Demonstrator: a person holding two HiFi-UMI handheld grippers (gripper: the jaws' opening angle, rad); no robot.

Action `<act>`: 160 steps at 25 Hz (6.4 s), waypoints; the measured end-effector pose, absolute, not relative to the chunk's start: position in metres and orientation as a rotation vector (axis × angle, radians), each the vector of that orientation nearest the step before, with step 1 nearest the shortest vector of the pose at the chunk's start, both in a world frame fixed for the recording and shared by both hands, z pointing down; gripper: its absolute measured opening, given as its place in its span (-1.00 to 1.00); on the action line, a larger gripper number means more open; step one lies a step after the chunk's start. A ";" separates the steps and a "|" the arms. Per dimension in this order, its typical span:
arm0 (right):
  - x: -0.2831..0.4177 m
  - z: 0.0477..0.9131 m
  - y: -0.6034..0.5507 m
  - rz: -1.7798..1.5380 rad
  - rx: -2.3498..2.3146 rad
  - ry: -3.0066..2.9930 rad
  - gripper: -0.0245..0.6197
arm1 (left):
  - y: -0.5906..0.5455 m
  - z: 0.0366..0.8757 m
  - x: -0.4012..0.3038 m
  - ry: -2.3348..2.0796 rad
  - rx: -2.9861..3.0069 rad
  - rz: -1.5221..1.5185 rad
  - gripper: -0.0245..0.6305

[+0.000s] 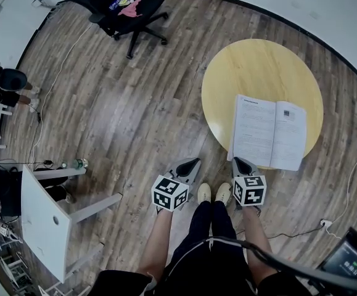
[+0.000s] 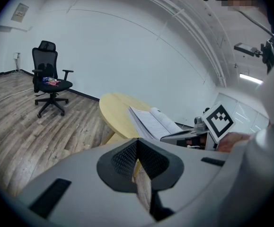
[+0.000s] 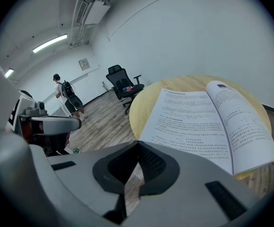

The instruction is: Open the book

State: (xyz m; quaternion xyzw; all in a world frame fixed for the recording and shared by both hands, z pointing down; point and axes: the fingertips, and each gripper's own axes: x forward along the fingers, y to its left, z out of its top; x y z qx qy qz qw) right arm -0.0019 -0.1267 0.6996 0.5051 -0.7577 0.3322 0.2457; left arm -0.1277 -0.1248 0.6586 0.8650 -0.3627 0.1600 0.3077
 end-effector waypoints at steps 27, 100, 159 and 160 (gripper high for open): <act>0.042 0.635 -0.114 0.831 1.558 -2.101 -0.90 | -0.132 0.608 -0.089 -0.911 2.422 0.395 -0.93; 0.282 0.686 -0.071 1.043 1.951 -1.752 -0.90 | -0.151 0.648 0.143 -0.466 2.552 0.627 -0.93; 0.257 0.640 -0.069 0.952 1.926 -1.886 -0.91 | -0.129 0.634 0.142 -0.479 2.555 0.547 -0.93; 0.255 0.638 -0.069 0.948 1.921 -1.895 -0.91 | -0.128 0.632 0.141 -0.487 2.557 0.542 -0.93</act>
